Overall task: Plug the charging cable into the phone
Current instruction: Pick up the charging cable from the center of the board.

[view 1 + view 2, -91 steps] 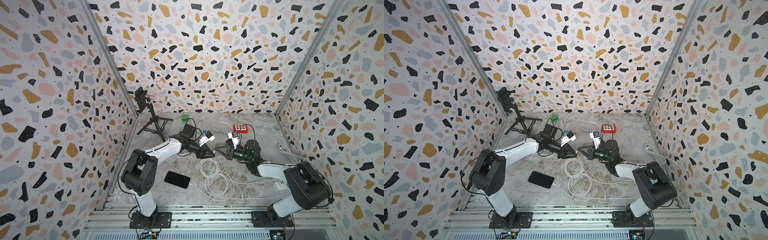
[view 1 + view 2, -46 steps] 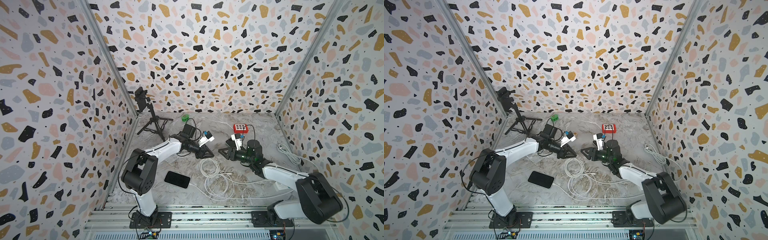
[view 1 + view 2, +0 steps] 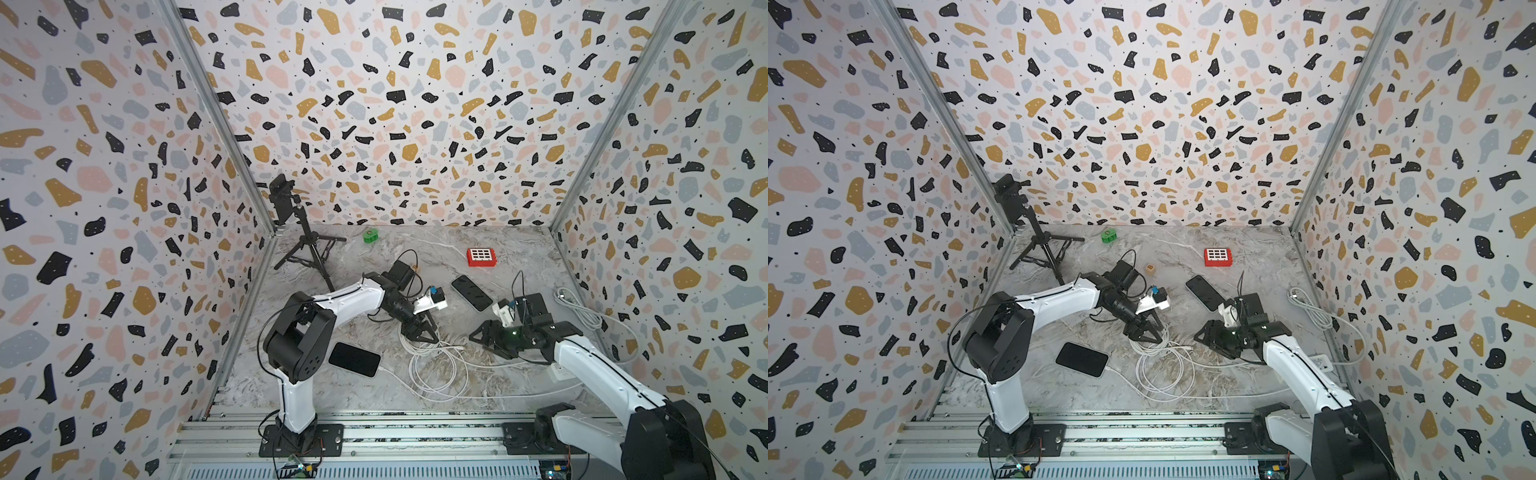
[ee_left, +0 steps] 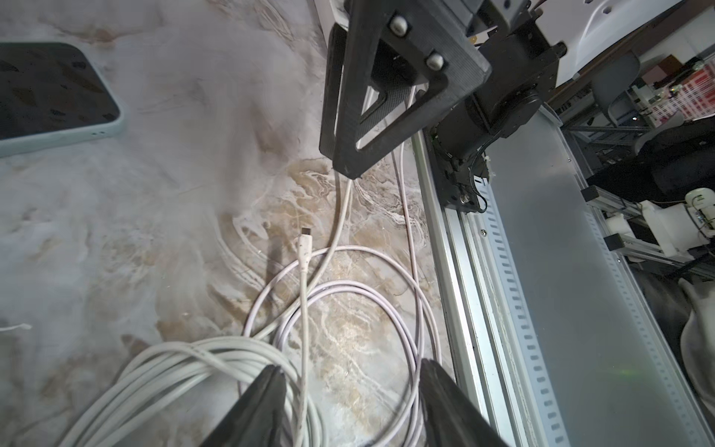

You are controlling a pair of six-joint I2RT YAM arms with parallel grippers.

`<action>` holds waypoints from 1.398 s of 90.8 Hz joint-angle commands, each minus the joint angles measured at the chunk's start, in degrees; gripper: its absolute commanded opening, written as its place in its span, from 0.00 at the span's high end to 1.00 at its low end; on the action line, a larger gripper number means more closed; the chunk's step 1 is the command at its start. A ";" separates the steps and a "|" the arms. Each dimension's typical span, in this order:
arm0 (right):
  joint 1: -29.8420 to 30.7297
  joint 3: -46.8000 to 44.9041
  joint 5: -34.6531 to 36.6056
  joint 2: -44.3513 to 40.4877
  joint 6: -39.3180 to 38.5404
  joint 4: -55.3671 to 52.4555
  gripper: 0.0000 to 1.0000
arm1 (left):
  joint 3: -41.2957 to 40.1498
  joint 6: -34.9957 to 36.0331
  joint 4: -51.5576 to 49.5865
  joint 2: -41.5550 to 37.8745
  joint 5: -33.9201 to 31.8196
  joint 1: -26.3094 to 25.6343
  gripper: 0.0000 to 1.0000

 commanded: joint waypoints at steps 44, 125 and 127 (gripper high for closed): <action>-1.24 -13.42 -16.06 15.05 17.85 49.64 0.39 | 0.47 -6.57 2.02 2.47 -0.81 0.31 0.42; -1.21 -14.81 -20.76 22.84 17.39 61.63 0.96 | 1.61 -8.92 2.72 5.11 2.05 0.32 0.44; -1.16 -14.34 -21.00 22.37 16.18 60.07 0.98 | 1.72 -8.77 2.68 5.21 2.25 0.32 0.44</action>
